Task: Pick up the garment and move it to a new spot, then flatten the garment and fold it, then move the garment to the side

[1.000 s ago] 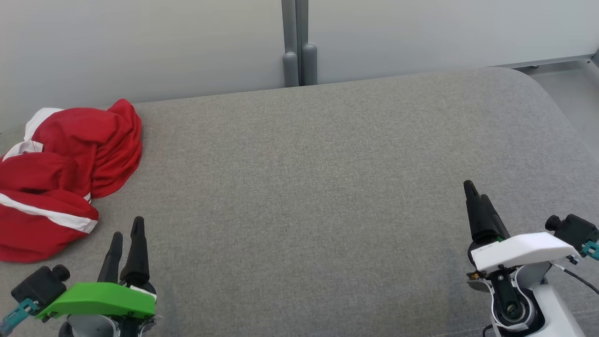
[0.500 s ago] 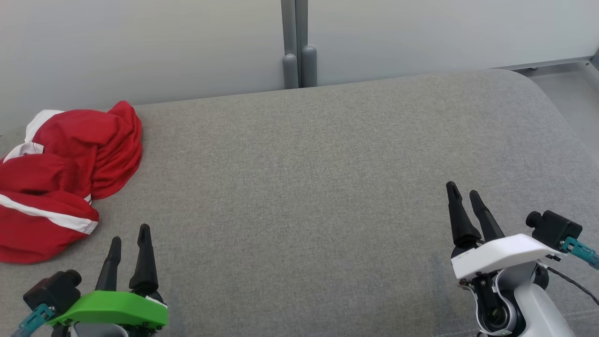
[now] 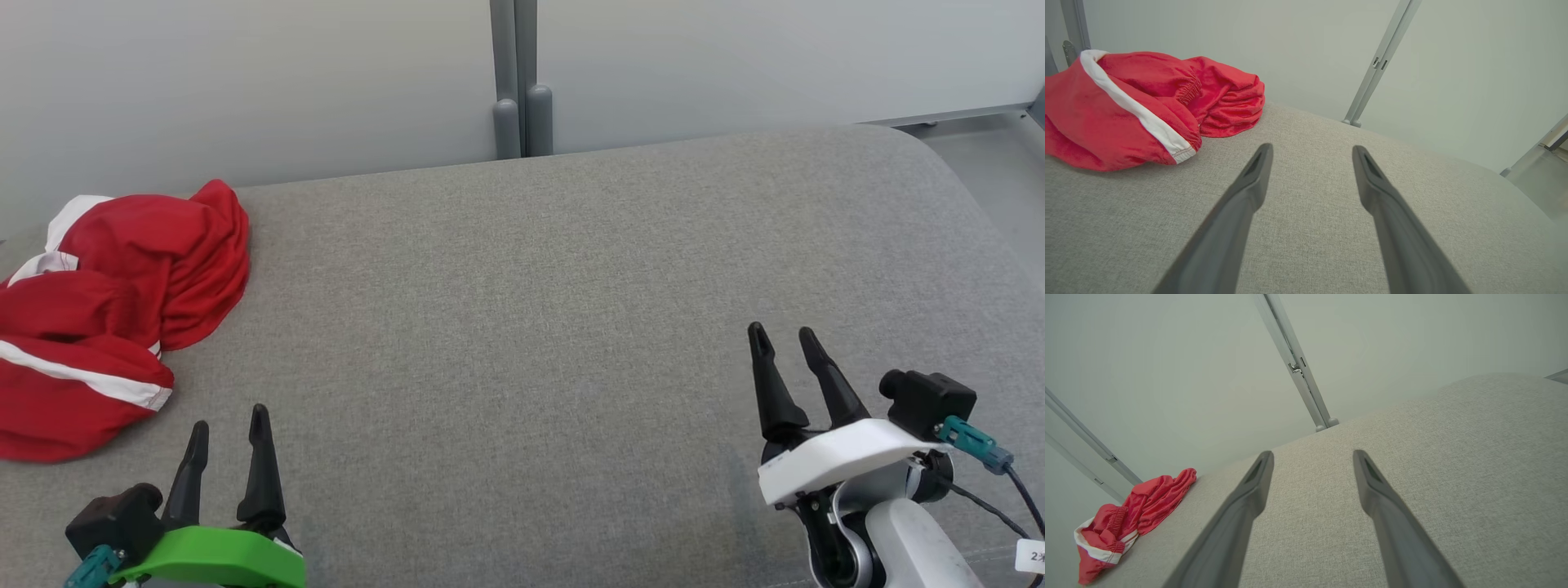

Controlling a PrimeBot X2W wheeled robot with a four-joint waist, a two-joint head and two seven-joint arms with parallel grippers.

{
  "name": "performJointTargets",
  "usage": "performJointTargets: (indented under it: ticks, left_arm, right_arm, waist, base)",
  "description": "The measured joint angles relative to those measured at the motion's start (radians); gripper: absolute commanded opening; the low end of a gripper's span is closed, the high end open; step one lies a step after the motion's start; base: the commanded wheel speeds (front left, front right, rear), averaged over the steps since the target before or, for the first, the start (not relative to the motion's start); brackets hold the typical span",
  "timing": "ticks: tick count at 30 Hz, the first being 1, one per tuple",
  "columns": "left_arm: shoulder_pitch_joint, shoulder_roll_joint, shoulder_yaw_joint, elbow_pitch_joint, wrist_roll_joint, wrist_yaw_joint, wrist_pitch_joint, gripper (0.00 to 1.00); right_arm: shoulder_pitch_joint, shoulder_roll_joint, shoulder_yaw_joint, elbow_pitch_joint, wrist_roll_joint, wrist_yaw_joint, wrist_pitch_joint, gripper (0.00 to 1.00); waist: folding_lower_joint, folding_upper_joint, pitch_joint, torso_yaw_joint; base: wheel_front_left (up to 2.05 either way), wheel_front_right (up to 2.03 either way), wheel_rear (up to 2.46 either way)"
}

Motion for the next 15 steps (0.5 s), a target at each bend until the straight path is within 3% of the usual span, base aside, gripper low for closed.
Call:
performJointTargets:
  ticks: [15]
  left_arm:
    - [0.04,0.0,-0.026,-0.024,0.184,0.008,-0.058,1.0]
  right_arm:
    - [0.0,0.0,0.054,-0.01,-0.211,0.0,-0.052,1.0]
  waist:
    - [0.0,0.0,-0.004,0.001]
  base:
    - [0.0,0.0,0.0]
